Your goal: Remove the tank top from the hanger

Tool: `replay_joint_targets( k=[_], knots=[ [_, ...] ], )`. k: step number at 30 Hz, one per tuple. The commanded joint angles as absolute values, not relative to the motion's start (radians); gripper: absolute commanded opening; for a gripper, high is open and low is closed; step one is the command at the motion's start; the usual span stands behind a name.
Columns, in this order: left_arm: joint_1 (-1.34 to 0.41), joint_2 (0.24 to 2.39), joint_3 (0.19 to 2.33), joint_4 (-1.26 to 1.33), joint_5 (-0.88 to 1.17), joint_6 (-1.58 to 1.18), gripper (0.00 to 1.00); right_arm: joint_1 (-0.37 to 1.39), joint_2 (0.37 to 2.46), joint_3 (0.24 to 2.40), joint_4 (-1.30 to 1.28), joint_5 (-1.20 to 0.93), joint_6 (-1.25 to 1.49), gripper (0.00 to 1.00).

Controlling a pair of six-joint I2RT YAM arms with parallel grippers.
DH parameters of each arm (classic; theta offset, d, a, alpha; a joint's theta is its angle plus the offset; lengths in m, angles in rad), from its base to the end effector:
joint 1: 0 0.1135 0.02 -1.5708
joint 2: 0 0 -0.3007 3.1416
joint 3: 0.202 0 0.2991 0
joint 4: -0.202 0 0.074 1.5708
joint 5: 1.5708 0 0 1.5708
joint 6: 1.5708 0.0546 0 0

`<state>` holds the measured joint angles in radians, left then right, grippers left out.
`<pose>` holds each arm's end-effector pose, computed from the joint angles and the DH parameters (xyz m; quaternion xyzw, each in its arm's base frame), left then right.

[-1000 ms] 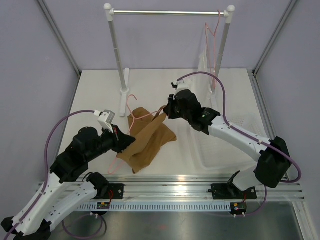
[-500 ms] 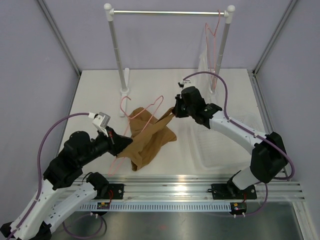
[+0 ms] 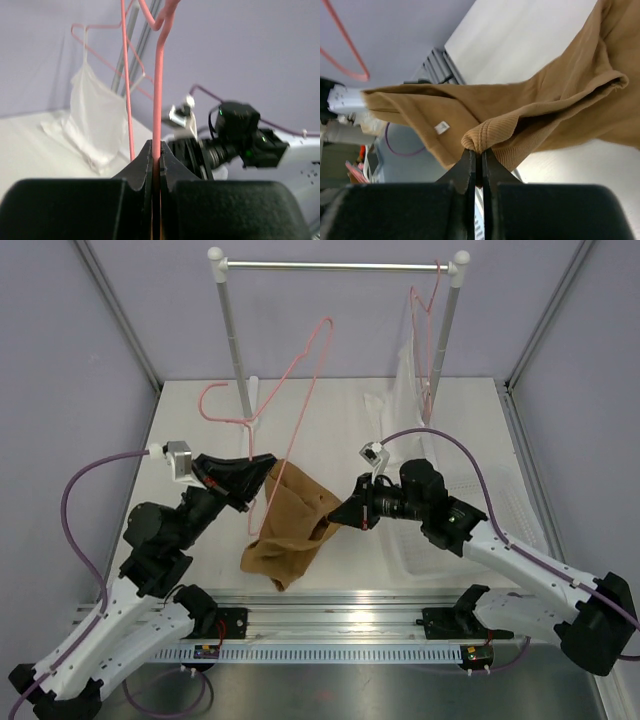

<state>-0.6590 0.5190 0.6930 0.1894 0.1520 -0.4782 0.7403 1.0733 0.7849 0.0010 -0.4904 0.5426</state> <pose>0.1188 -0.1025 0.4180 0.1134 0.5581 -0.4783 0.6685 0.1980 0.2157 0.3173 -0.2213 0.7590 0.5032 0.3489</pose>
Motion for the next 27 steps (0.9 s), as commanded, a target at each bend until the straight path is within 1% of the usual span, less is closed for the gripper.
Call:
replay_joint_targets(
  k=[1, 2, 4, 6, 8, 9, 11, 12, 14, 15, 16, 18, 22, 24, 26, 27],
  knots=[
    [-0.664, 0.616, 0.767, 0.562, 0.072, -0.425, 0.00, 0.799, 1.003, 0.769, -0.135, -0.442, 0.482, 0.00],
    [-0.663, 0.635, 0.782, 0.571, 0.051, -0.417, 0.00, 0.804, 0.991, 0.765, -0.222, -0.352, 0.474, 0.00],
    [-0.664, 0.689, 0.857, 0.502, -0.049, -0.420, 0.00, 0.802, 0.931, 0.746, -0.305, -0.222, 0.482, 0.00],
    [-0.664, 0.702, 0.911, 0.377, -0.093, -0.413, 0.00, 0.802, 0.870, 0.730, -0.313, -0.203, 0.489, 0.00],
    [-0.664, 0.716, 0.978, 0.271, -0.123, -0.414, 0.00, 0.802, 0.854, 0.727, -0.310, -0.210, 0.497, 0.01],
    [-0.664, 0.722, 0.997, 0.152, -0.149, -0.420, 0.00, 0.804, 0.864, 0.733, -0.307, -0.216, 0.495, 0.13],
    [-0.666, 0.726, 1.050, 0.019, -0.166, -0.434, 0.00, 0.802, 0.890, 0.738, -0.276, -0.242, 0.494, 0.23],
    [-0.666, 0.724, 1.058, -0.103, -0.185, -0.443, 0.00, 0.802, 0.925, 0.744, -0.267, -0.251, 0.497, 0.51],
    [-0.666, 0.701, 1.068, -0.210, -0.205, -0.468, 0.00, 0.802, 0.952, 0.768, -0.249, -0.273, 0.492, 0.63],
    [-0.666, 0.692, 1.066, -0.297, -0.224, -0.478, 0.00, 0.804, 0.966, 0.781, -0.250, -0.267, 0.491, 0.74],
    [-0.666, 0.680, 1.068, -0.334, -0.227, -0.494, 0.00, 0.804, 0.968, 0.808, -0.256, -0.253, 0.483, 0.99],
    [-0.666, 0.696, 1.107, -0.452, -0.239, -0.495, 0.00, 0.804, 0.966, 0.847, -0.307, -0.178, 0.459, 1.00],
    [-0.666, 0.836, 1.221, -0.577, -0.241, -0.463, 0.00, 0.804, 0.954, 0.962, -0.394, -0.092, 0.431, 0.99],
    [-0.664, 0.946, 1.277, -0.612, -0.224, -0.451, 0.00, 0.804, 0.933, 0.979, -0.417, -0.083, 0.428, 0.99],
    [-0.660, 1.032, 1.403, -0.644, -0.225, -0.433, 0.00, 0.804, 0.916, 0.985, -0.428, -0.080, 0.436, 0.99],
    [-0.654, 1.120, 1.463, -0.688, -0.235, -0.430, 0.00, 0.804, 0.899, 0.985, -0.431, -0.077, 0.440, 1.00]
  ],
)
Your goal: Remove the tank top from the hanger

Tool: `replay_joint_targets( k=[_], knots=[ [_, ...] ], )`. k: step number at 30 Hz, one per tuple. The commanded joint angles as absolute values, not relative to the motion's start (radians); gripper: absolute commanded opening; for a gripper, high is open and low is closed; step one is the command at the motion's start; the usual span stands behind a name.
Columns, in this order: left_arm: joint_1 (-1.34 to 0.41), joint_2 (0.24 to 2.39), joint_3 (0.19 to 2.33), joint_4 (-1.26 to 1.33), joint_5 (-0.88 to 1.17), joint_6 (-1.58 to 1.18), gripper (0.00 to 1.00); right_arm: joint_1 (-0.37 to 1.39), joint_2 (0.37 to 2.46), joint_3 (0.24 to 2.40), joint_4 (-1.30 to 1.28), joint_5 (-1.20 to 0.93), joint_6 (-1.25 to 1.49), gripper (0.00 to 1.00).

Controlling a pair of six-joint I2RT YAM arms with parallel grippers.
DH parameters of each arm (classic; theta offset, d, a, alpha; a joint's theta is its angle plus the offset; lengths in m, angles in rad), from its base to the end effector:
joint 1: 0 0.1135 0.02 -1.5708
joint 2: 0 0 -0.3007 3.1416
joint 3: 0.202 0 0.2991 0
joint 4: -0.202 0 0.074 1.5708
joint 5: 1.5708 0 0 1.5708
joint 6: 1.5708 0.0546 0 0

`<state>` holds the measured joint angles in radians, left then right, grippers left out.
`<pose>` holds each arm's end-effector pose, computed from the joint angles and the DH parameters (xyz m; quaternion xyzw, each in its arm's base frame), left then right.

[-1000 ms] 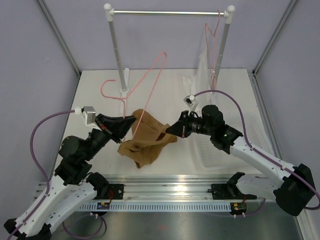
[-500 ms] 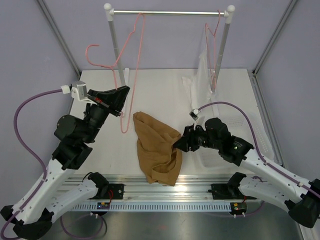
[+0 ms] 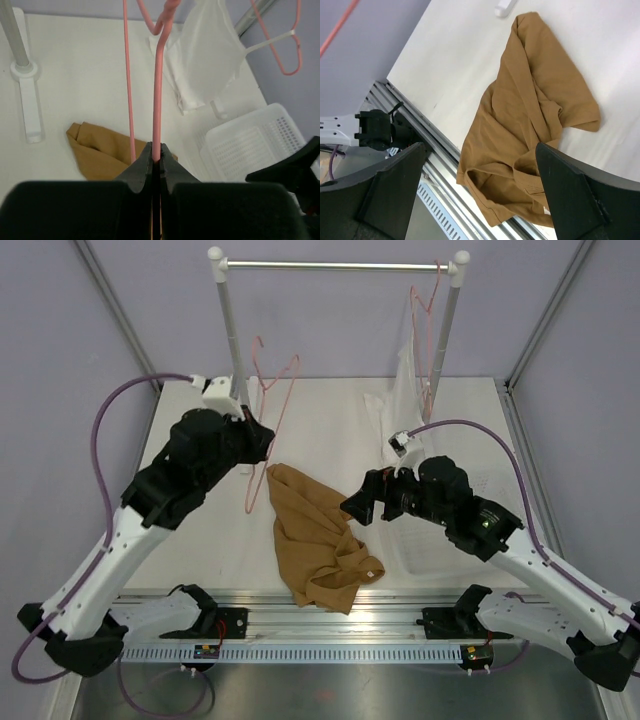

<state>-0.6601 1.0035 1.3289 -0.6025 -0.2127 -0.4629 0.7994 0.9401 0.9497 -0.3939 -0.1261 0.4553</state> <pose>0.1962 -0.1377 0.4828 0.0145 0.7959 -0.2474 0.5524 0.1721 0.1868 0.3711 -0.1764 0.8092 0.3698 0.4210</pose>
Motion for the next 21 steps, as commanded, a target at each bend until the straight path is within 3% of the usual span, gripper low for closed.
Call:
replay_joint_targets(
  k=[1, 12, 15, 21],
  knots=[
    [-0.646, 1.174, 1.571, -0.708, -0.232, -0.419, 0.00, 0.804, 0.890, 0.983, -0.440, -0.075, 0.442, 0.99],
    [-0.500, 1.718, 2.361, -0.934, -0.181, -0.374, 0.00, 0.804, 0.836, 0.927, -0.449, -0.037, 0.446, 0.99],
    [-0.442, 1.824, 2.481, -0.930, -0.114, -0.364, 0.00, 0.804, 0.838, 0.919, -0.436, -0.049, 0.446, 0.99],
    [-0.368, 1.896, 2.466, -0.773, -0.020, -0.327, 0.00, 0.802, 0.864, 0.881, -0.410, -0.066, 0.431, 0.99]
  ],
)
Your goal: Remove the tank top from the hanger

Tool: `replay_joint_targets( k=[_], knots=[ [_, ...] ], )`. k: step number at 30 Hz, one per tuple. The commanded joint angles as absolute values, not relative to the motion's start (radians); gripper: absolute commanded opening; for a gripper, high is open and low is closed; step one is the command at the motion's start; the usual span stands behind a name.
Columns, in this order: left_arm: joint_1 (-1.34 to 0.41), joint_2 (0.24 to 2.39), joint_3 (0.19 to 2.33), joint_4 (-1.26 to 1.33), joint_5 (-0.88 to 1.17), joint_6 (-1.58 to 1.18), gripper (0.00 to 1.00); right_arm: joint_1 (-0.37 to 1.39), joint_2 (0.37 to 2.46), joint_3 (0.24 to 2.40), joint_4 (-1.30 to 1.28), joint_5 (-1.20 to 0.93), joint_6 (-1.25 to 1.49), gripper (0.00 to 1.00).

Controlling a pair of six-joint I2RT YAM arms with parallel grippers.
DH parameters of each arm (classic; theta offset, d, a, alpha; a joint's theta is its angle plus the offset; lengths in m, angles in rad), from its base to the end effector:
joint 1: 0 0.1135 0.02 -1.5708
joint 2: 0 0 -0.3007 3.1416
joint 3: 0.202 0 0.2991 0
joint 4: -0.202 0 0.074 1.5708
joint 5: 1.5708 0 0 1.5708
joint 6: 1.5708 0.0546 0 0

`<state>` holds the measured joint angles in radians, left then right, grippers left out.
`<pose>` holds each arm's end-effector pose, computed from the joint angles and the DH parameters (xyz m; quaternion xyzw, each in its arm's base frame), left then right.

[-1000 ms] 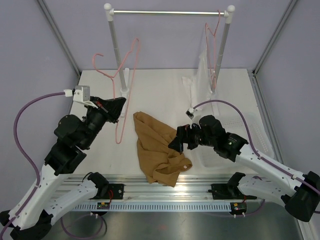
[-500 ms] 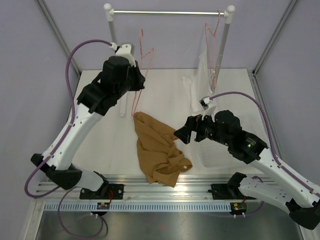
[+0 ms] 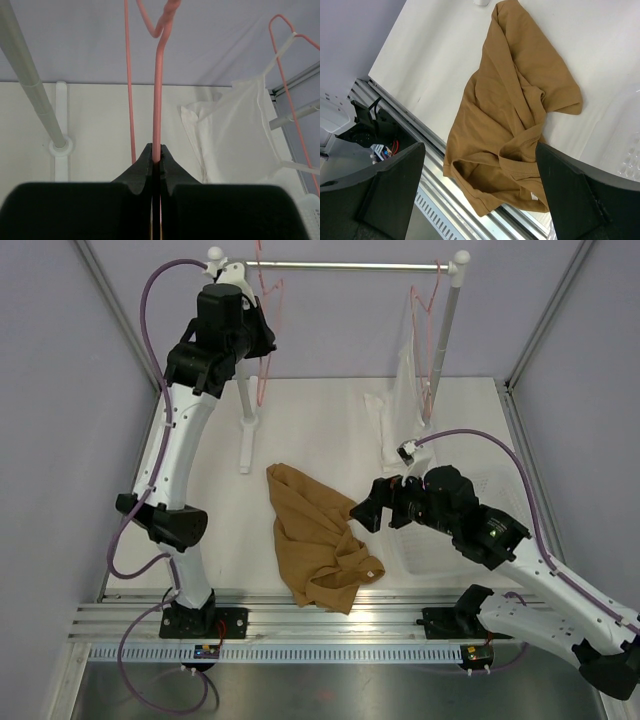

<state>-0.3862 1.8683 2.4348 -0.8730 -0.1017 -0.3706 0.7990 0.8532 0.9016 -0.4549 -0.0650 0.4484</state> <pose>0.4148 -0.1627 0.5702 -0.0237 0.8059 -0.1799 0.5635 0.1579 0.1673 0.3634 -0.1632 0.8189 0.3430 0.4302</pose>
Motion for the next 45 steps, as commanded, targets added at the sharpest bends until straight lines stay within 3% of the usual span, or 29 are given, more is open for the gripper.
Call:
replay_joint_targets(
  k=[1, 14, 15, 16, 19, 22, 24, 25, 30, 35, 41, 43, 45],
  knots=[
    [-0.361, 1.920, 2.517, -0.784, -0.017, -0.324, 0.00, 0.804, 0.865, 0.873, -0.399, -0.074, 0.433, 1.00],
    [-0.336, 1.962, 2.479, -0.793, 0.023, -0.321, 0.00, 0.804, 0.991, 0.871, -0.362, -0.130, 0.423, 1.00],
    [-0.336, 1.957, 2.477, -0.796, 0.023, -0.321, 0.05, 0.807, 1.020, 0.883, -0.357, -0.141, 0.417, 0.99],
    [-0.336, 1.948, 2.468, -0.801, 0.023, -0.324, 0.23, 0.808, 1.037, 0.888, -0.354, -0.149, 0.413, 0.99],
    [-0.337, 1.885, 2.405, -0.789, 0.023, -0.330, 0.47, 0.844, 1.113, 0.931, -0.371, -0.098, 0.382, 1.00],
    [-0.337, 1.800, 2.347, -0.785, 0.023, -0.331, 0.58, 0.871, 1.209, 0.997, -0.403, -0.006, 0.345, 0.99],
    [-0.337, 1.723, 2.309, -0.790, 0.026, -0.331, 0.93, 0.885, 1.281, 1.046, -0.413, 0.023, 0.324, 0.99],
    [-0.337, 1.695, 2.262, -0.792, 0.025, -0.333, 0.99, 0.899, 1.305, 1.060, -0.411, 0.053, 0.318, 0.99],
    [-0.339, 1.437, 2.050, -0.793, -0.033, -0.380, 0.99, 0.937, 1.527, 1.173, -0.416, 0.118, 0.279, 1.00],
    [-0.354, 1.139, 1.701, -0.772, -0.132, -0.449, 0.99, 0.960, 1.760, 1.281, -0.446, 0.135, 0.265, 0.99],
    [-0.359, 0.857, 1.477, -0.819, -0.178, -0.457, 0.99, 0.980, 1.917, 1.308, -0.451, 0.146, 0.264, 0.98],
    [-0.359, 0.801, 1.398, -0.830, -0.186, -0.428, 0.99, 0.985, 1.945, 1.304, -0.451, 0.134, 0.261, 0.89],
    [-0.359, 0.712, 1.338, -0.833, -0.201, -0.385, 0.99, 0.992, 1.960, 1.295, -0.454, 0.143, 0.264, 0.62]
  ],
)
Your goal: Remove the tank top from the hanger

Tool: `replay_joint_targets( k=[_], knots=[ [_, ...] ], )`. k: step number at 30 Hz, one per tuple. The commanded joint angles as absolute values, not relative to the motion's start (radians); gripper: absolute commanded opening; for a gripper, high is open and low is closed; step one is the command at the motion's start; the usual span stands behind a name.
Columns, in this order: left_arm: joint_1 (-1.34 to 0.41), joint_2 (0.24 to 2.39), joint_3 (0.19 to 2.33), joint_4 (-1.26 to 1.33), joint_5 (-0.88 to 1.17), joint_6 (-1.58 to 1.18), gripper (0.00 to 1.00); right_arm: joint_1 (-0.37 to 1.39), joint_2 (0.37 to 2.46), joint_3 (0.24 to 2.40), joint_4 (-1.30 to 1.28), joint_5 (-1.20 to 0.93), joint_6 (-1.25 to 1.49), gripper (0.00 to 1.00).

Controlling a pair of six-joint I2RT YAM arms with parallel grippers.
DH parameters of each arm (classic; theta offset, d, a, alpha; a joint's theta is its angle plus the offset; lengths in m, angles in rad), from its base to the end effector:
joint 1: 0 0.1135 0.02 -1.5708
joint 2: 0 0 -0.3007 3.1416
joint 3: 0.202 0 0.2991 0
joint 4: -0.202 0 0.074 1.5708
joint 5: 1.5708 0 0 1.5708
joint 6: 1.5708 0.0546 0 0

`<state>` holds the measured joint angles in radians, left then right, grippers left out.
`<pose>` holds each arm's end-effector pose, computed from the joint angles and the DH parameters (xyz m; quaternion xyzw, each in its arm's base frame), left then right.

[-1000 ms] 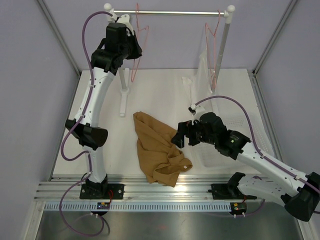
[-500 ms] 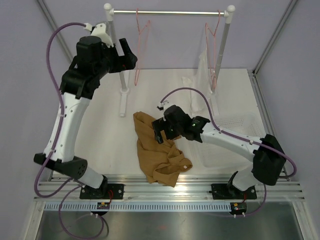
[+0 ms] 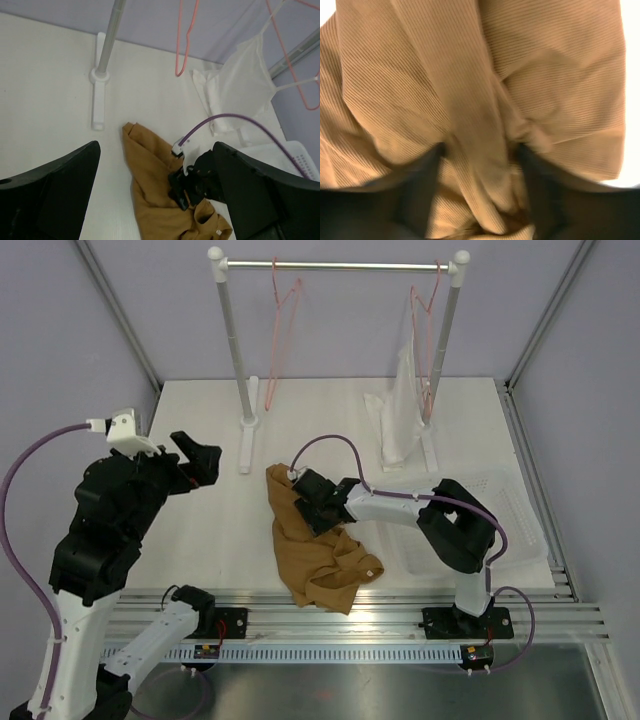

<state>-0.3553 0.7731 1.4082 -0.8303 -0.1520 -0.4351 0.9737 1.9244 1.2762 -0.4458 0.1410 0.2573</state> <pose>0.1253 -0.0377 0.5208 -0.0789 0.7679 -0.1896 0.6068 0.2609 0.3701 0.1527 -0.3242 0.9136 0.0801 0.2319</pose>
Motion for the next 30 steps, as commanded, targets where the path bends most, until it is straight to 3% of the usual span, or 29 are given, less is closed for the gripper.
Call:
replay_joint_targets(
  k=[1, 2, 3, 10, 23, 30],
  knots=[
    [-0.359, 0.678, 1.259, -0.819, -0.201, -0.367, 0.99, 0.999, 1.959, 1.289, -0.450, 0.138, 0.262, 0.50],
    [-0.359, 0.643, 1.220, -0.787, -0.210, -0.353, 0.99, 1.000, 1.947, 1.284, -0.448, 0.132, 0.262, 0.14],
    [-0.359, 0.567, 1.183, -0.776, -0.228, -0.339, 0.99, 1.003, 1.933, 1.276, -0.445, 0.129, 0.265, 0.00],
    [-0.357, 0.371, 0.881, -0.712, -0.408, -0.360, 0.99, 1.029, 1.674, 1.308, -0.543, 0.233, 0.258, 0.00],
    [-0.319, 0.403, 0.893, -0.710, -0.388, -0.342, 0.99, 1.028, 1.263, 1.715, -0.971, 0.711, 0.244, 0.00],
    [-0.314, 0.379, 0.887, -0.704, -0.390, -0.337, 0.99, 1.028, 1.073, 1.717, -1.182, 0.917, 0.365, 0.00]
  ],
)
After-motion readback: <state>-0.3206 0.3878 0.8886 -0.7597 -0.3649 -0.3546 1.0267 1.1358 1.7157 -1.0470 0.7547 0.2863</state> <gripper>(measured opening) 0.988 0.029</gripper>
